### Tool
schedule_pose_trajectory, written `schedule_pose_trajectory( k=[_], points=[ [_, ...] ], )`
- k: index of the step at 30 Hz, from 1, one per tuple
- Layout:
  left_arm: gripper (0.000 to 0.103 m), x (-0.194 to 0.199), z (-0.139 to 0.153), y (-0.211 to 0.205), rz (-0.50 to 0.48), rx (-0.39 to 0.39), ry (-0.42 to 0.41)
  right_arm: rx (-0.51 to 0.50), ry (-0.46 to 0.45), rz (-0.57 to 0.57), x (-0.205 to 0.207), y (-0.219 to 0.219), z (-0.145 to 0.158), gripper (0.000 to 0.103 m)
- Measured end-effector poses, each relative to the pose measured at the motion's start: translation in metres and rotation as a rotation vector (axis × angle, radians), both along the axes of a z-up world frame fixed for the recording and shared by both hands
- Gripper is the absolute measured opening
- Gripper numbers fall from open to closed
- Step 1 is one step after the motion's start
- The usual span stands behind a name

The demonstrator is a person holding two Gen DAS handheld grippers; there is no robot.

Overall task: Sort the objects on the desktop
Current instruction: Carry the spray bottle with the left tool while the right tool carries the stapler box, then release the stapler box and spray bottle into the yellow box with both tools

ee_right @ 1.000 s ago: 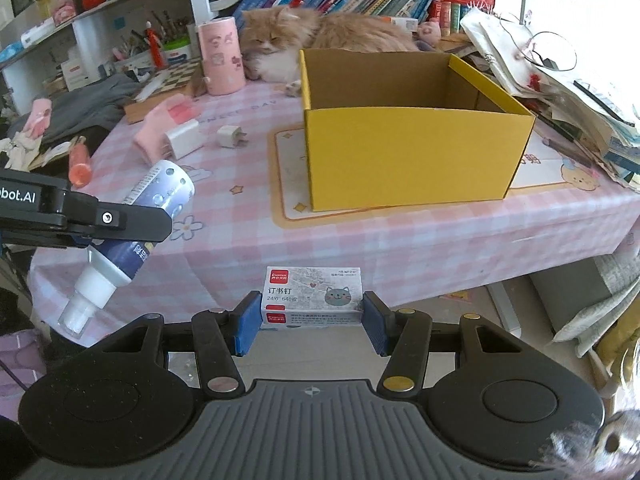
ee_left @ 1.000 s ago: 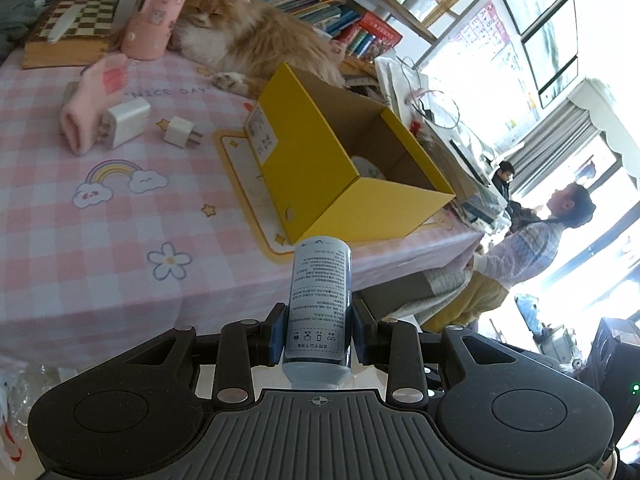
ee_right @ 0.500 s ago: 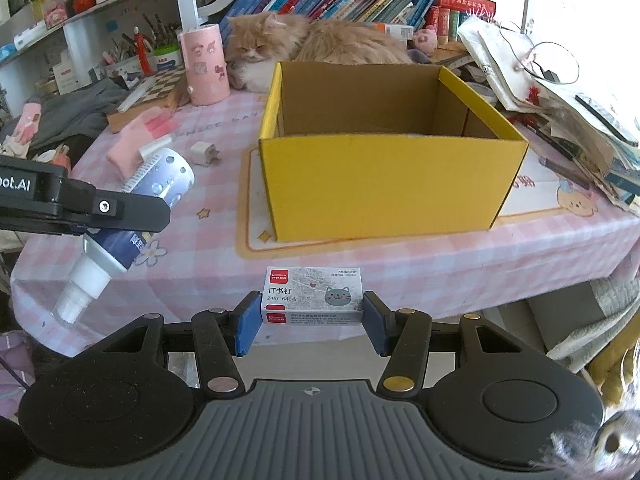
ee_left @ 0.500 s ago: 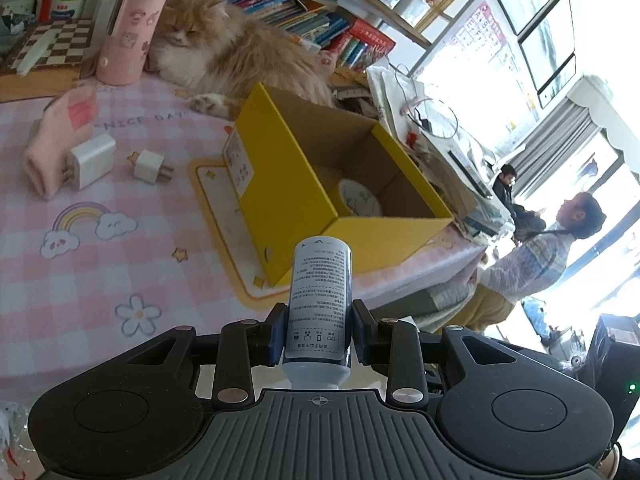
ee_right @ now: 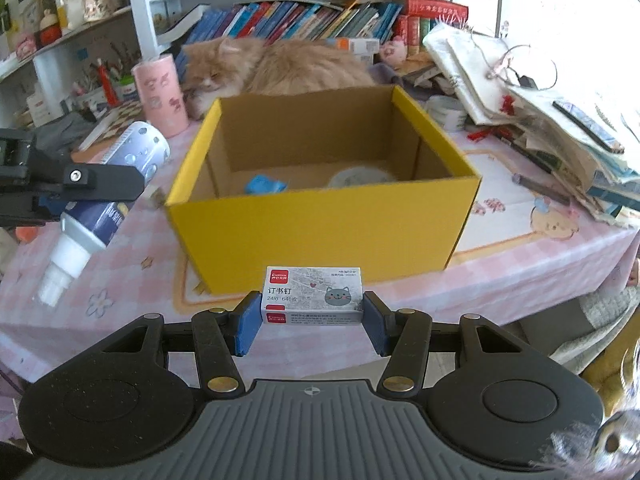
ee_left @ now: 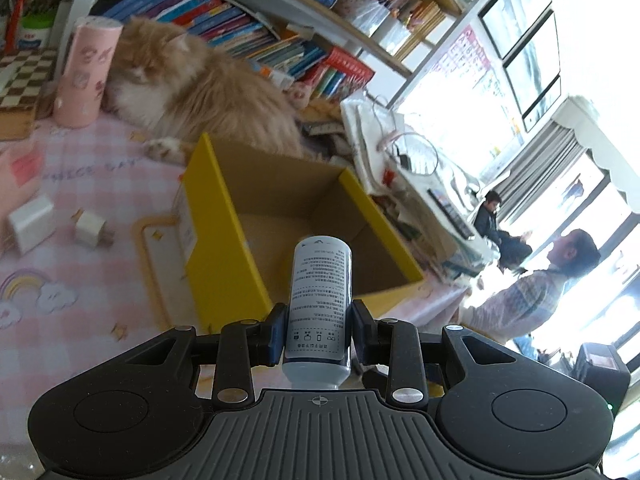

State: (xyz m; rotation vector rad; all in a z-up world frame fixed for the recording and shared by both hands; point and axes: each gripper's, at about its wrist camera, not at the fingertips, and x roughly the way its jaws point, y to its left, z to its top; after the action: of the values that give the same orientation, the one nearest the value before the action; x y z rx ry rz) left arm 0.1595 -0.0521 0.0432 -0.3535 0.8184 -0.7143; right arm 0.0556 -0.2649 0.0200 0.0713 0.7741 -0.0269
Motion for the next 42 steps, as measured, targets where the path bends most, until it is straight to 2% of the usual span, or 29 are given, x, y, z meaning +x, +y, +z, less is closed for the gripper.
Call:
schedule_pose_trajectory(
  k=[12, 18, 30, 42],
  points=[
    [0.032, 0.027, 0.014, -0.034, 0.073, 0.0, -0.061, -0.014, -0.128, 0.053, 0.028, -0.041, 0.037, 0.05],
    [0.032, 0.033, 0.018, -0.05, 0.106, 0.007, -0.08, -0.006, -0.168, 0.093, 0.049, -0.057, 0.042, 0.05],
    [0.032, 0.042, 0.016, -0.083, 0.149, 0.083, -0.102, 0.012, -0.164, 0.183, 0.082, -0.077, 0.03, 0.05],
    [0.032, 0.066, -0.015, -0.113, 0.138, 0.207, -0.064, -0.063, -0.127, 0.265, 0.125, -0.082, 0.0, 0.051]
  ],
)
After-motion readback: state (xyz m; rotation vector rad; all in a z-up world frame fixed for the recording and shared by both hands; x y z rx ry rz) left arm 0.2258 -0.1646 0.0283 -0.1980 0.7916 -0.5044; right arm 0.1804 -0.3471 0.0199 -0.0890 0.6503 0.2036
